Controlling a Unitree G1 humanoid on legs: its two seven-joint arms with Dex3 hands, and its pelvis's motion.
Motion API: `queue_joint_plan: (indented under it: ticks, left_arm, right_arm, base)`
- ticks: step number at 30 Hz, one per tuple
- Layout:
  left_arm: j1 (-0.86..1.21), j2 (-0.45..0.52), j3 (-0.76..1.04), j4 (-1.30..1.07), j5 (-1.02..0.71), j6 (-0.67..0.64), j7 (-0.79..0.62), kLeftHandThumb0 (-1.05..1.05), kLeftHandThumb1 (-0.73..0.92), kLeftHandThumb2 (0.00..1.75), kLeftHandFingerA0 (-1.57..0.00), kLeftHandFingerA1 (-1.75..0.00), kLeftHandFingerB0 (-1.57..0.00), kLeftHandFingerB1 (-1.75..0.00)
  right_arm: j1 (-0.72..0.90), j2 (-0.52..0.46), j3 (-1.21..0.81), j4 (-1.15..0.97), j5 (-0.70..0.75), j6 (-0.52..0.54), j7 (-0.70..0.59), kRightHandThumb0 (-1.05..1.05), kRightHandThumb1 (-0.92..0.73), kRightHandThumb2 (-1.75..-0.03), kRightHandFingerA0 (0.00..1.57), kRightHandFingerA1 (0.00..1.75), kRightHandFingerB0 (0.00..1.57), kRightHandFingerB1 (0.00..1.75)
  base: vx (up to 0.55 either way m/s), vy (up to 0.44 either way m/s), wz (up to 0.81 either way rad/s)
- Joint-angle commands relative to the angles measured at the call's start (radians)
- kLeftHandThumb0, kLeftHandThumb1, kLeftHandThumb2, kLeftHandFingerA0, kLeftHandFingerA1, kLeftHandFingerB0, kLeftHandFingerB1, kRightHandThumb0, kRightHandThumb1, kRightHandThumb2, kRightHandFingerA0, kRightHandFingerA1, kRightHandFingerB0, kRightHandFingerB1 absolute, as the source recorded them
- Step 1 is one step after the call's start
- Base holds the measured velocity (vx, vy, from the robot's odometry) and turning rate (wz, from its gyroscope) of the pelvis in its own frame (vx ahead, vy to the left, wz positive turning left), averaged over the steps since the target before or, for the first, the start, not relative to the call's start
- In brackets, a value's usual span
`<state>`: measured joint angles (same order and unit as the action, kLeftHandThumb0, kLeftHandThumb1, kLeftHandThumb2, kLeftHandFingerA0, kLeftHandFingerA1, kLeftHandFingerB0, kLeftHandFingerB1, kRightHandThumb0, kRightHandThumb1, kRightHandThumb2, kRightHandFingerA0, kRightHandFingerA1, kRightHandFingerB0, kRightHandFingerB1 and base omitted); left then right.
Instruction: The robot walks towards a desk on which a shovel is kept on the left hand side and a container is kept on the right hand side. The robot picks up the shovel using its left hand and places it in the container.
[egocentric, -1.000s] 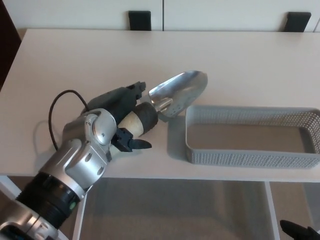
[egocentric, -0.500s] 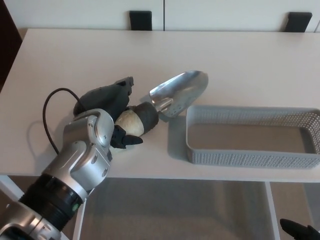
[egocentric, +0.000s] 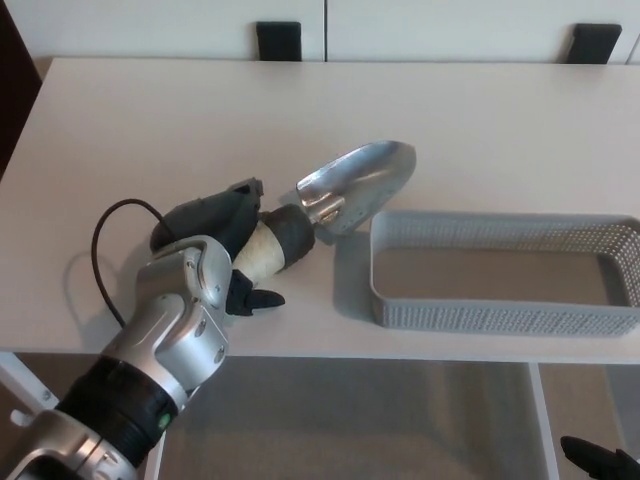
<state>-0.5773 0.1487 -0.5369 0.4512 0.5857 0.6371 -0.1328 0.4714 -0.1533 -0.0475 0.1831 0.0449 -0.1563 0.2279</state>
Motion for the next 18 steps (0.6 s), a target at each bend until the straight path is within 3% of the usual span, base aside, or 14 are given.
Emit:
queue_joint_plan:
  ticks: [1,5,6,7,8,9,10,11,12,13,15,16,17,18]
  left_arm:
    - [-0.006,0.005,0.006,0.081,-0.001,-0.039,0.002,-0.56,0.34,0.78,-0.01,-0.39,0.0,-0.17]
    - [-0.016,-0.003,0.037,0.119,-0.03,-0.042,-0.013,-0.58,0.36,0.79,-0.01,-0.43,0.0,-0.17]
    - [-0.021,-0.007,0.04,0.132,-0.033,-0.035,-0.023,-0.67,0.37,0.7,-0.08,-0.42,-0.03,-0.1]
    - [-0.024,-0.012,0.049,0.139,-0.039,-0.033,-0.025,-0.62,0.45,0.55,-0.16,-0.37,0.0,-0.19]
    - [-0.025,-0.019,0.062,0.143,-0.048,-0.032,-0.024,-0.62,0.45,0.55,-0.16,-0.37,0.0,-0.19]
    - [-0.015,-0.017,0.057,0.141,-0.035,-0.052,-0.002,-0.6,0.49,0.55,-0.35,-0.42,-0.02,-0.22]
    - [-0.01,-0.013,0.051,0.144,-0.027,-0.068,0.004,-0.61,0.45,0.78,-0.54,-0.62,-0.05,-0.22]
    - [-0.006,-0.013,0.06,0.147,-0.035,-0.078,0.005,-0.54,0.46,0.75,-0.7,-0.81,-0.05,-0.26]
    - [-0.005,-0.011,0.071,0.15,-0.053,-0.085,-0.02,-0.29,0.71,0.62,-0.9,-0.67,-0.26,-0.3]
    - [-0.007,-0.007,0.08,0.152,-0.069,-0.089,-0.052,-0.29,0.71,0.62,-0.9,-0.67,-0.26,-0.3]
    - [-0.017,0.013,0.074,0.171,-0.085,-0.142,-0.122,-0.24,0.74,0.63,-1.06,-0.59,-0.53,-0.39]
    - [-0.009,0.031,0.074,0.161,-0.099,-0.196,-0.148,-0.22,0.72,0.63,-1.08,-0.68,-0.67,-0.43]
    - [0.002,0.043,0.078,0.147,-0.114,-0.232,-0.168,-0.17,0.72,0.62,-0.97,-0.71,-0.77,-0.48]
    - [0.014,0.05,0.086,0.129,-0.131,-0.255,-0.184,-0.23,0.72,0.61,-0.96,-0.88,-0.84,-0.53]
  right_arm:
    - [0.001,-0.015,-0.003,-0.009,-0.006,-0.005,0.001,-0.61,-0.62,-0.84,0.28,0.51,0.16,0.45]
    - [-0.004,-0.012,-0.007,-0.015,0.007,0.009,0.004,-0.61,-0.61,-0.84,0.27,0.5,0.16,0.44]
    - [-0.002,-0.011,-0.007,-0.022,0.009,0.014,0.004,-0.61,-0.61,-0.84,0.27,0.5,0.16,0.44]
    - [-0.001,-0.012,-0.008,-0.025,0.007,0.015,0.002,-0.6,-0.61,-0.84,0.28,0.5,0.17,0.45]
    - [-0.001,-0.013,-0.008,-0.026,0.002,0.015,-0.002,-0.6,-0.61,-0.84,0.28,0.5,0.17,0.45]
    - [-0.002,-0.012,-0.01,-0.024,0.009,0.014,0.003,-0.6,-0.61,-0.84,0.28,0.5,0.17,0.44]
    - [0.0,-0.013,-0.01,-0.029,0.007,0.018,0.003,-0.61,-0.61,-0.84,0.28,0.5,0.17,0.44]
    - [0.001,-0.013,-0.01,-0.029,0.005,0.017,0.001,-0.57,-0.74,-0.61,0.35,0.44,0.21,0.34]
    - [0.0,-0.015,-0.009,-0.028,0.001,0.015,0.0,-0.61,-0.61,-0.84,0.28,0.5,0.18,0.44]
    - [-0.002,-0.016,-0.008,-0.028,-0.002,0.012,-0.001,-0.61,-0.61,-0.84,0.28,0.5,0.18,0.44]
    - [-0.006,-0.018,-0.008,-0.024,0.002,0.012,0.004,-0.61,-0.61,-0.84,0.28,0.51,0.17,0.44]
    - [-0.008,-0.018,-0.009,-0.023,0.006,0.015,0.009,-0.61,-0.61,-0.84,0.28,0.5,0.17,0.44]
    - [-0.009,-0.02,-0.008,-0.018,0.007,0.01,0.012,-0.61,-0.62,-0.84,0.27,0.5,0.17,0.44]
    - [-0.009,-0.021,-0.008,-0.02,0.004,0.013,0.012,-0.61,-0.62,-0.84,0.27,0.5,0.17,0.44]
  base:
    - [0.0,0.0,0.0]
    - [0.0,0.0,0.0]
    - [0.0,0.0,0.0]
    - [0.0,0.0,0.0]
    - [0.0,0.0,0.0]
    - [0.0,0.0,0.0]
    - [0.0,0.0,0.0]
    - [0.0,0.0,0.0]
    - [0.0,0.0,0.0]
    - [0.0,0.0,0.0]
    - [0.0,0.0,0.0]
    - [0.0,0.0,0.0]
    - [0.0,0.0,0.0]
    - [0.0,0.0,0.0]
